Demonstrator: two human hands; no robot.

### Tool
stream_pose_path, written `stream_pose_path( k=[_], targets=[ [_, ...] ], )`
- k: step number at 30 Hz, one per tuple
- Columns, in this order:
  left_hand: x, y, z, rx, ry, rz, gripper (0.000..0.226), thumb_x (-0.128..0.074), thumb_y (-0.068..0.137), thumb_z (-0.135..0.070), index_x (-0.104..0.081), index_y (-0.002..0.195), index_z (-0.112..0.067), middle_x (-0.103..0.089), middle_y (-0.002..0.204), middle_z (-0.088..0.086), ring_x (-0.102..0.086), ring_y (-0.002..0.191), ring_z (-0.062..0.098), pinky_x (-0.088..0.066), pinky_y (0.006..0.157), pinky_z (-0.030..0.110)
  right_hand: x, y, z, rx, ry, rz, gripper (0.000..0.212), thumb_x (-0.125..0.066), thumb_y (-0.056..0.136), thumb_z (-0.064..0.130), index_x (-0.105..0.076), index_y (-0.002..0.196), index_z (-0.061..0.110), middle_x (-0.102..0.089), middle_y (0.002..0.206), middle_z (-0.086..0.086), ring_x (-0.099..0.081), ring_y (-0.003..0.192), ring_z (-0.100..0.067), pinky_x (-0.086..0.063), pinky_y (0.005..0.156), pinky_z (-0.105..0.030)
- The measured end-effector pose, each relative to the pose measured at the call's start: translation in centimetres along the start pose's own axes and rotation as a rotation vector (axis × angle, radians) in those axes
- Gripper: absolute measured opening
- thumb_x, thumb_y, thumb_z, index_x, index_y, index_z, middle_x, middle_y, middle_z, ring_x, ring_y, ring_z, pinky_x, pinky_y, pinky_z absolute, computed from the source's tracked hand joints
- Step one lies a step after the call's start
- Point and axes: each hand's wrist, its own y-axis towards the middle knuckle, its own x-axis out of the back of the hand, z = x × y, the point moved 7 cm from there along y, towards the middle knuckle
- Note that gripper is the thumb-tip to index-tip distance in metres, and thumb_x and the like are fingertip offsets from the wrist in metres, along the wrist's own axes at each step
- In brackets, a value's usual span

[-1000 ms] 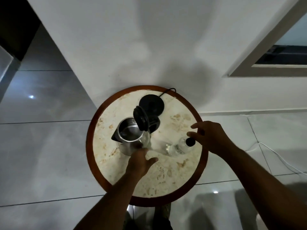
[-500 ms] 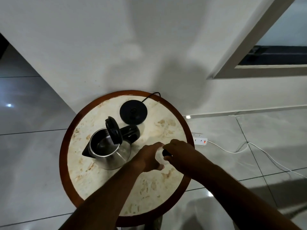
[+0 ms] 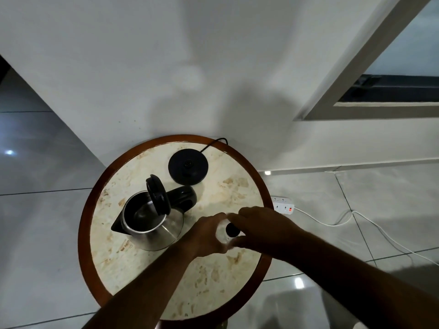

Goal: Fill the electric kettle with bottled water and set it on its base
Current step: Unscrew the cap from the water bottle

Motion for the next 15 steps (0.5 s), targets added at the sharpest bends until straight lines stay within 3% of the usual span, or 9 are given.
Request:
stream_pose_path(
  k=[2, 5, 9, 11, 13, 15],
  targets=[
    [-0.1, 0.2, -0.1, 0.002, 0.031, 0.030, 0.059, -0.073, 0.067, -0.036, -0.046, 0.119, -0.030, -0.065, 0.107, -0.008, -0.063, 0.093, 0.011, -0.052, 0.074, 0.022, -0.5, 0.4, -0.4, -0.141, 0.039, -0.034, 0.039, -0.052, 0.090, 0.045, -0.059, 0.107, 0.011, -0.065, 0.099, -0.010, -0.060, 0.081, -0.020, -0.038, 0.066, -0.027],
    [-0.1, 0.3, -0.3, -0.005, 0.046, 0.053, 0.054, -0.072, 0.068, -0.027, -0.048, 0.116, -0.023, -0.066, 0.106, -0.001, -0.063, 0.093, 0.017, -0.053, 0.076, 0.026, -1.5, 0.7, -0.4, -0.203, 0.062, -0.057, 0.031, -0.051, 0.092, 0.036, -0.060, 0.100, 0.008, -0.065, 0.094, -0.010, -0.052, 0.070, -0.015, -0.034, 0.062, -0.027],
    [0.1, 0.0, -0.2, 0.021, -0.072, 0.027, 0.052, -0.074, 0.064, -0.021, -0.053, 0.111, -0.020, -0.067, 0.102, 0.000, -0.065, 0.091, 0.016, -0.056, 0.076, 0.030, -1.2, 0.7, 0.8, 0.003, -0.053, -0.012, 0.017, -0.060, 0.086, 0.015, -0.058, 0.098, 0.004, -0.059, 0.094, -0.014, -0.059, 0.076, -0.023, -0.036, 0.059, -0.028],
    [0.1, -0.1, -0.1, 0.014, -0.107, 0.023, 0.052, -0.078, 0.064, -0.021, -0.055, 0.110, -0.023, -0.068, 0.100, -0.005, -0.065, 0.090, 0.010, -0.056, 0.073, 0.026, -0.8, 0.3, 1.6, 0.145, -0.119, 0.016, 0.017, -0.063, 0.082, 0.004, -0.058, 0.099, 0.001, -0.058, 0.100, -0.018, -0.059, 0.081, -0.027, -0.035, 0.057, -0.028],
    [0.0, -0.2, -0.2, 0.004, -0.109, 0.024, 0.053, -0.079, 0.063, -0.024, -0.054, 0.109, -0.026, -0.068, 0.098, -0.008, -0.066, 0.088, 0.008, -0.055, 0.070, 0.022, 0.0, -0.3, 1.9, 0.225, -0.163, 0.027, 0.017, -0.064, 0.081, 0.003, -0.059, 0.097, 0.001, -0.058, 0.100, -0.017, -0.059, 0.081, -0.027, -0.032, 0.056, -0.025],
    [0.0, -0.2, -0.1, 0.008, -0.107, 0.009, 0.056, -0.078, 0.061, -0.029, -0.051, 0.109, -0.031, -0.067, 0.099, -0.009, -0.065, 0.089, 0.008, -0.056, 0.073, 0.025, 1.3, -0.6, 0.9, 0.211, -0.131, -0.022, 0.022, -0.063, 0.083, 0.008, -0.060, 0.105, 0.005, -0.059, 0.099, -0.012, -0.060, 0.083, -0.023, -0.040, 0.057, -0.025]
  ],
)
